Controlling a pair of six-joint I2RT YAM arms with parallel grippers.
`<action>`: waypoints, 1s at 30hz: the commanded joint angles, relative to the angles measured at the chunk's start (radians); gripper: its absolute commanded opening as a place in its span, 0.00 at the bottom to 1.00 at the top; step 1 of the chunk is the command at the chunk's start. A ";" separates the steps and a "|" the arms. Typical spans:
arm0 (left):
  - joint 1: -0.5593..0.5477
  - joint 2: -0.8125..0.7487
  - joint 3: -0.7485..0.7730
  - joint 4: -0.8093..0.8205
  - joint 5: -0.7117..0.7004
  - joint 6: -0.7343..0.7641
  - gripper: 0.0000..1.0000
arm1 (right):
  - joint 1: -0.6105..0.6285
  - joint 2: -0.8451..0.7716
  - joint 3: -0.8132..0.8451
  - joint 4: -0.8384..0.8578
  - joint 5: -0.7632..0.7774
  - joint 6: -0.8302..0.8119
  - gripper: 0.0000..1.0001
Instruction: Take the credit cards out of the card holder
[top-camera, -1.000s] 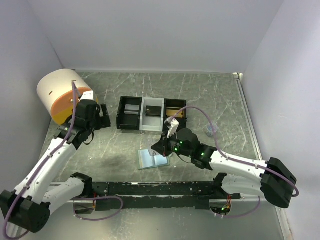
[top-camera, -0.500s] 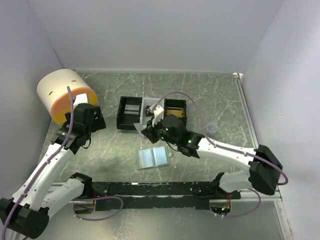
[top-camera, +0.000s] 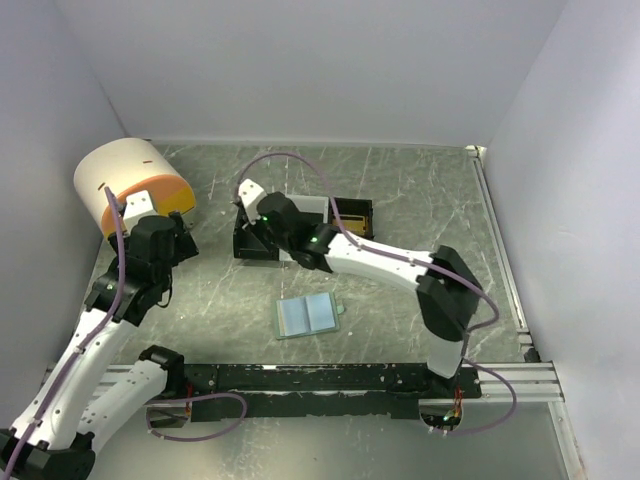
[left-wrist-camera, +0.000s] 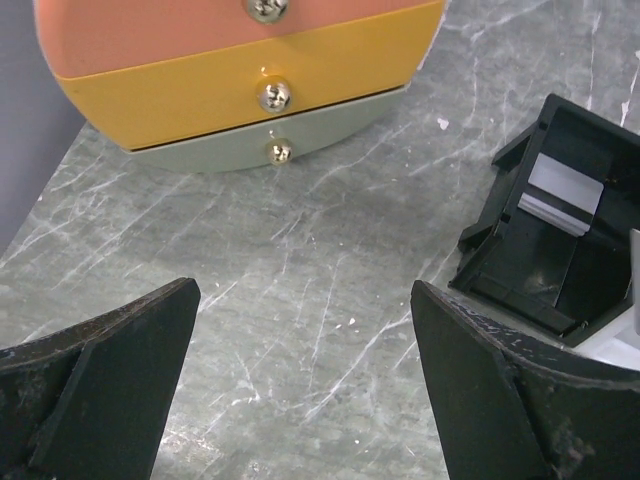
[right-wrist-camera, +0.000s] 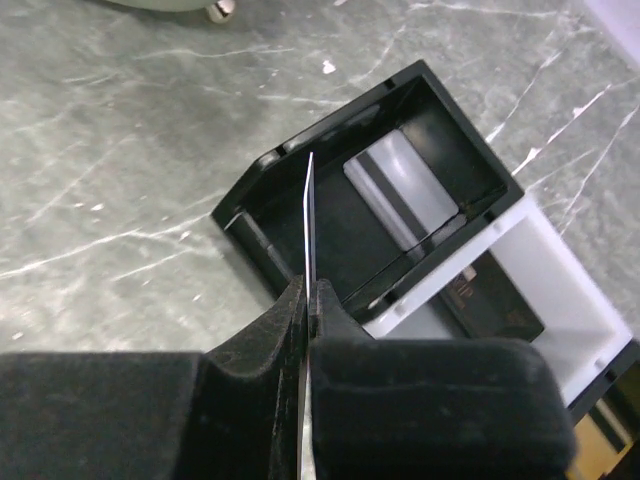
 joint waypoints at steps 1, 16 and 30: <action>0.006 -0.029 0.012 -0.001 -0.060 -0.011 1.00 | 0.002 0.155 0.177 -0.136 0.081 -0.150 0.00; 0.006 -0.089 0.011 -0.012 -0.118 -0.031 1.00 | -0.014 0.398 0.401 -0.213 0.170 -0.394 0.00; 0.006 -0.058 0.016 -0.019 -0.095 -0.030 0.99 | -0.034 0.343 0.288 -0.210 0.178 -0.471 0.00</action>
